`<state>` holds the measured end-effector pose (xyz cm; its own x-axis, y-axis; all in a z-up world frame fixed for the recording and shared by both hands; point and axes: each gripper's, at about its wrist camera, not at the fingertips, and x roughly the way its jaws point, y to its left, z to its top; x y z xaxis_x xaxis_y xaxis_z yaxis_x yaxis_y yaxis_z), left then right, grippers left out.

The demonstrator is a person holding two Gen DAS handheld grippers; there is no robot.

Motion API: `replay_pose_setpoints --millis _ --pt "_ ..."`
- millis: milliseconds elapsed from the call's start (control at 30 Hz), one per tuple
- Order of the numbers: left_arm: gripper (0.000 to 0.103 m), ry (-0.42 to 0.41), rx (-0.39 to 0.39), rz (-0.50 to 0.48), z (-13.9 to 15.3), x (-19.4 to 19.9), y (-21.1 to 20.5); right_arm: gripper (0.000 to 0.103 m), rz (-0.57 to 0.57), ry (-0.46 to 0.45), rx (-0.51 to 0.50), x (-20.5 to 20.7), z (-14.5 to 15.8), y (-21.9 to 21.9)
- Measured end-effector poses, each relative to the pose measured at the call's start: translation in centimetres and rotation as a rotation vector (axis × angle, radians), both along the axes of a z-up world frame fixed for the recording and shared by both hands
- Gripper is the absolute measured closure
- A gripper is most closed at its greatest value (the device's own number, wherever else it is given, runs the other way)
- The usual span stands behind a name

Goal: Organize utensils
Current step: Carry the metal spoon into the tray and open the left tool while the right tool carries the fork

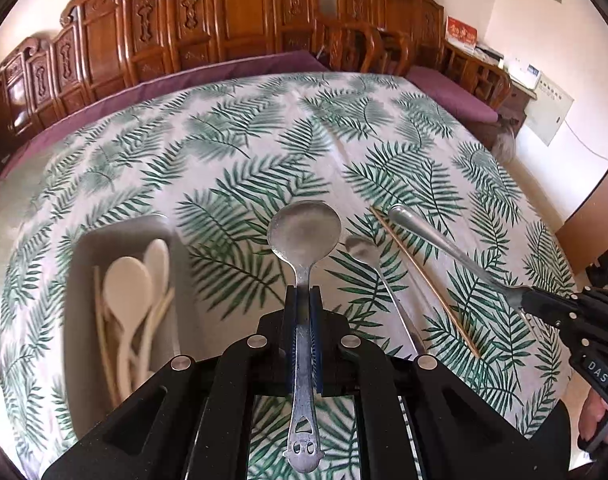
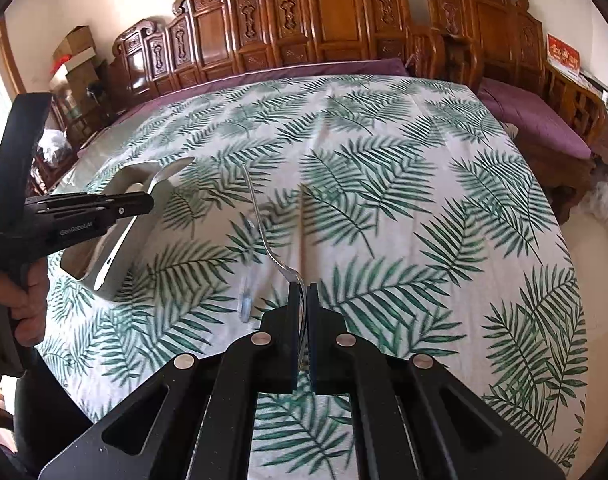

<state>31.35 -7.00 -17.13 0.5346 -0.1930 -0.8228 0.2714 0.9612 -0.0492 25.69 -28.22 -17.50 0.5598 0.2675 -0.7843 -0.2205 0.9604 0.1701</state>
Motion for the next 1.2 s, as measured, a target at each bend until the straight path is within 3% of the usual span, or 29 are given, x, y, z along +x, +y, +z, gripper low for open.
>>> replay_pose_setpoints --millis 567,867,1200 --pt "0.098 -0.027 0.005 0.116 1.8 -0.8 8.8 0.099 0.102 -0.025 0.003 0.5 1.8 6.8" --pt "0.098 0.019 0.013 0.163 -0.5 0.7 12.5 0.099 0.138 -0.022 -0.004 1.0 1.8 9.4" --pt "0.098 0.072 0.024 0.188 -3.5 2.8 13.7 0.099 0.169 -0.018 -0.015 1.8 2.3 11.5"
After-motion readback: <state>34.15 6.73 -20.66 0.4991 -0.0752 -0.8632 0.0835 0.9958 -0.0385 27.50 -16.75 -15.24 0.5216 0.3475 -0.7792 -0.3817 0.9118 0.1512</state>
